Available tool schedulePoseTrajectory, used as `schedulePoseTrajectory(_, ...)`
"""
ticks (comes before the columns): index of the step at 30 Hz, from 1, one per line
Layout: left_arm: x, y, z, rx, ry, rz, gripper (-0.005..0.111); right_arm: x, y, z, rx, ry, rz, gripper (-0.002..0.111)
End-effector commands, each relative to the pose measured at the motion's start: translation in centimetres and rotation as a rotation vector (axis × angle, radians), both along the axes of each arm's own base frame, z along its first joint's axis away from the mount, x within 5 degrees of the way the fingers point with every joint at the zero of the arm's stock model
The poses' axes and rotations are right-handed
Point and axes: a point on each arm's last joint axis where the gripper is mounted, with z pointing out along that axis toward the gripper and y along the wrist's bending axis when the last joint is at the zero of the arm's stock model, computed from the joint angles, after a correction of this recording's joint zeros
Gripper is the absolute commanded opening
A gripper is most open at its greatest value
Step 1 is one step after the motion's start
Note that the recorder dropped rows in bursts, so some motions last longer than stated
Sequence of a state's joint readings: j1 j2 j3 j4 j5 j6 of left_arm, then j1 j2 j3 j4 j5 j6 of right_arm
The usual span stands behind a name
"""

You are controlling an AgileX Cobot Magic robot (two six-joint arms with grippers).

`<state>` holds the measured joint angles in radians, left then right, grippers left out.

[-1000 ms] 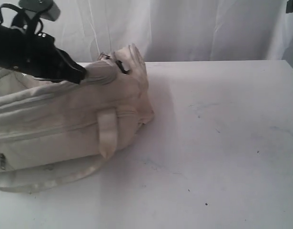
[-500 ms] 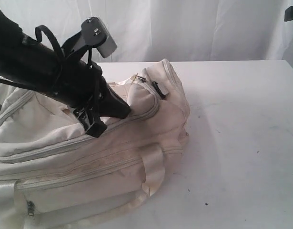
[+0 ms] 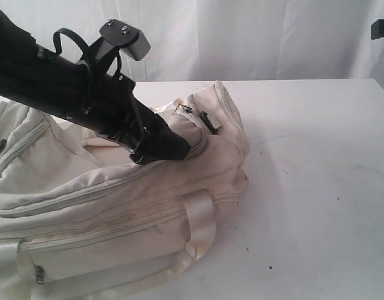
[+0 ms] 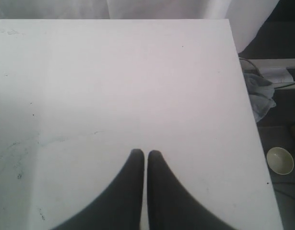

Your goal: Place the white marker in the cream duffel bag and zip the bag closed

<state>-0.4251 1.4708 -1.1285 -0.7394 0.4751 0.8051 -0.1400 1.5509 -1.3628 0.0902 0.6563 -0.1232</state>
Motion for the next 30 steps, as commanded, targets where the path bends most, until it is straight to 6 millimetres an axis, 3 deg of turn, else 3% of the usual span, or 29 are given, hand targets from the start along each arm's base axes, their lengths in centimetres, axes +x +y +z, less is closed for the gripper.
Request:
schedulePoseTrajectory(1, -1.0, 0.2, 1.7, -0.037, -0.03, 0.006, 0.105, -0.2, 0.0, 0.0, -0.01, 0.003, 0.009, 0.003)
schedulePoseTrajectory(7, -1.6, 3.6, 4.5, 0.241, -0.356, 0.055, 0.105, -0.5, 0.1, -0.3, -0.002, 0.055, 0.014, 0.003)
schedulePoseTrajectory(12, -2.0, 8.2, 4.7, 0.386, -0.234, 0.28, 0.098, -0.7, 0.2, -0.5, 0.009, 0.086, 0.015, 0.003)
schedulePoseTrajectory(15, -1.7, 11.1, 4.5, 0.536, -0.203, 0.41, 0.07, -0.6, 0.2, -0.6, 0.015, 0.078, 0.009, 0.003)
schedulePoseTrajectory(18, -1.4, 14.4, 4.9, 0.685, -0.232, 0.558, 0.013, -0.5, 0.2, -0.8, 0.02, 0.084, 0.009, 0.003)
schedulePoseTrajectory(19, -1.3, 15.4, 5.1, 0.713, -0.24, 0.619, 0.001, -0.5, 0.2, -1.0, 0.022, 0.099, 0.009, 0.003)
schedulePoseTrajectory(25, -1.5, 21.3, 5.0, 0.534, -0.132, 1.036, 0.0, -0.8, 0.2, -1.1, 0.023, 0.12, 0.011, 0.003)
schedulePoseTrajectory(28, -2.5, 23.0, 4.0, 0.386, -0.12, 1.11, 0.0, -1.4, 0.2, 0.7, 0.0, -0.086, -0.009, 0.003)
schedulePoseTrajectory(30, -4.1, 24.0, 3.1, 0.317, -0.15, 1.169, 0.0, -2.9, 0.3, 2.5, -0.015, -0.281, -0.029, 0.003)
